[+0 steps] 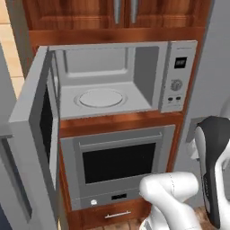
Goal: Place the sponge inside the microwave to prepare for sanitizing.
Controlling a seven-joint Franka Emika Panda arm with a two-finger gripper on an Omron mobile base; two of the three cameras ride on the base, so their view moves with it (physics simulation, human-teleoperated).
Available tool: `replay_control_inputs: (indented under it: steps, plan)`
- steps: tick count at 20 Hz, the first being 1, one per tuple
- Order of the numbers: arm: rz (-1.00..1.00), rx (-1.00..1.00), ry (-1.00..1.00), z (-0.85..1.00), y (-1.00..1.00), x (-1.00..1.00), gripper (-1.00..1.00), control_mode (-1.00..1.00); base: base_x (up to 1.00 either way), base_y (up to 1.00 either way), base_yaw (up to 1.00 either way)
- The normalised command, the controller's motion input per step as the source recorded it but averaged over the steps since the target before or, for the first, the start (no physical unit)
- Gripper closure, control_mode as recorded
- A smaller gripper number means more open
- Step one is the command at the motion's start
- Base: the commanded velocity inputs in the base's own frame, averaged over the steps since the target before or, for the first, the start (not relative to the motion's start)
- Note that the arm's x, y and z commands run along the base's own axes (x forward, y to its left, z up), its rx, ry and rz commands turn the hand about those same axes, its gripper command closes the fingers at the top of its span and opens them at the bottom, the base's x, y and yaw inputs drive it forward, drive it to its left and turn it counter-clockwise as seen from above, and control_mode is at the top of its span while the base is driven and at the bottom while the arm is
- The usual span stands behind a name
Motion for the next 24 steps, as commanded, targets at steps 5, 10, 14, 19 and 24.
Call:
replay_control_inputs:
  steps: [5, 10, 14, 19, 24]
  plan:
    - [0.00, 0.00, 0.00, 0.00, 0.00, 0.00, -1.00, 1.00, 0.00, -0.98, 0.00]
    - [0.00, 0.00, 0.00, 0.00, 0.00, 0.00, -1.00, 1.00, 0.00, -0.98, 0.00]
    - [0.00, 0.00, 0.00, 0.00, 0.00, 0.00, -1.00, 1.00, 0.00, -1.00, 0.00]
    - [0.00, 0.00, 0.00, 0.00, 0.00, 0.00, -1.00, 1.00, 0.01, -1.00, 0.00]
    - [0.00, 0.00, 0.00, 0.00, 0.00, 0.00, -1.00, 1.00, 0.03, -1.00, 0.00]
